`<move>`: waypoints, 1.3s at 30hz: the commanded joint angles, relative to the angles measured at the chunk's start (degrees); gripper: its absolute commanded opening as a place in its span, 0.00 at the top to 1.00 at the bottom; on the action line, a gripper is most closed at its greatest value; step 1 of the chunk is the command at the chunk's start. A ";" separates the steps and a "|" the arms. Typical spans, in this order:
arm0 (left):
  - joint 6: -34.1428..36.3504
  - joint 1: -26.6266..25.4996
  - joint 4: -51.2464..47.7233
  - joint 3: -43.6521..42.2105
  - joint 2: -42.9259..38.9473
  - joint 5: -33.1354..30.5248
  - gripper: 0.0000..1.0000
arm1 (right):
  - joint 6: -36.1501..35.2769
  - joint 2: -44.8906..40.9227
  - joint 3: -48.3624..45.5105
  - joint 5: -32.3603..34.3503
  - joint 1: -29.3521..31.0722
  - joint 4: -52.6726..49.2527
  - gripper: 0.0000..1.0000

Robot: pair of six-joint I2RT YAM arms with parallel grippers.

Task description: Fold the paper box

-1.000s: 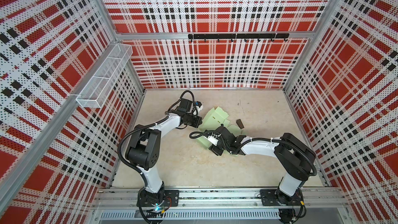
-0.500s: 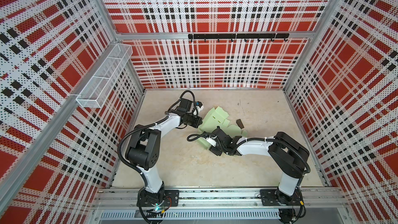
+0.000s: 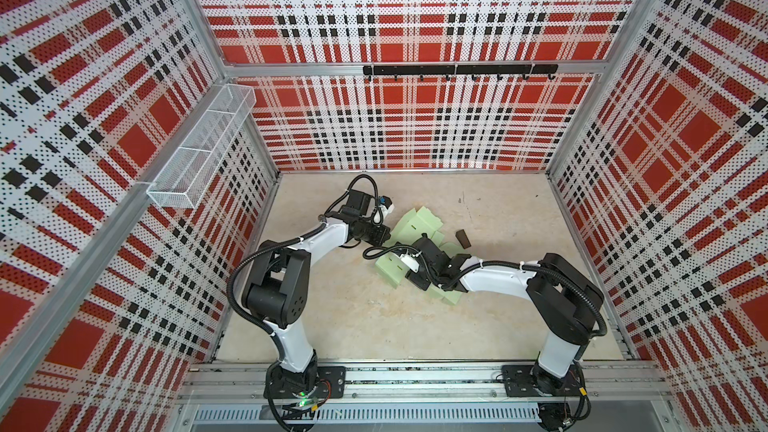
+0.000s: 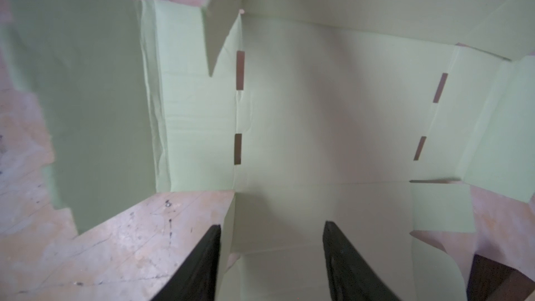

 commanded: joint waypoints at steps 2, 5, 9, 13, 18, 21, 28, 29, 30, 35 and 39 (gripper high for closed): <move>1.02 -0.52 -0.53 0.22 -2.04 0.16 1.00 | 1.63 -1.46 -1.39 -2.34 -2.50 3.19 0.43; 1.02 -0.53 -0.62 0.35 -2.06 0.14 1.00 | 2.57 -0.89 -1.77 -2.74 -3.65 3.92 0.44; 1.02 -0.66 -0.32 0.13 -2.05 0.00 1.00 | 3.94 -0.04 -2.70 -3.43 -4.85 6.18 0.44; 1.03 -0.71 -0.53 0.48 -1.89 -0.42 1.00 | 4.00 2.19 -2.36 -3.43 -5.33 6.38 0.45; 0.97 -0.70 -0.28 0.32 -2.15 -0.67 1.00 | 3.43 3.74 -2.22 -3.60 -5.44 6.84 0.45; 1.00 -0.70 -0.09 0.20 -2.30 -0.81 1.00 | 3.45 2.43 -1.99 -3.83 -5.53 6.93 0.45; 1.02 -0.79 0.28 -0.13 -2.54 -0.96 1.00 | 4.38 -2.46 -1.75 -5.28 -5.60 7.72 0.44; 1.00 -0.88 0.35 -0.17 -2.58 -0.96 1.00 | 4.44 -2.80 -1.87 -5.10 -5.54 7.81 0.44; 1.05 -0.88 0.54 -0.26 -2.67 -0.82 1.00 | 4.27 -2.86 -1.83 -4.99 -5.57 7.60 0.44; 1.26 -0.88 0.45 -0.38 -2.59 -1.18 1.00 | 4.51 -2.59 -1.55 -3.69 -5.59 5.74 0.44; 1.55 -1.06 0.66 -0.65 -2.93 -1.44 1.00 | 4.95 -1.62 -2.15 -3.88 -5.88 6.40 0.44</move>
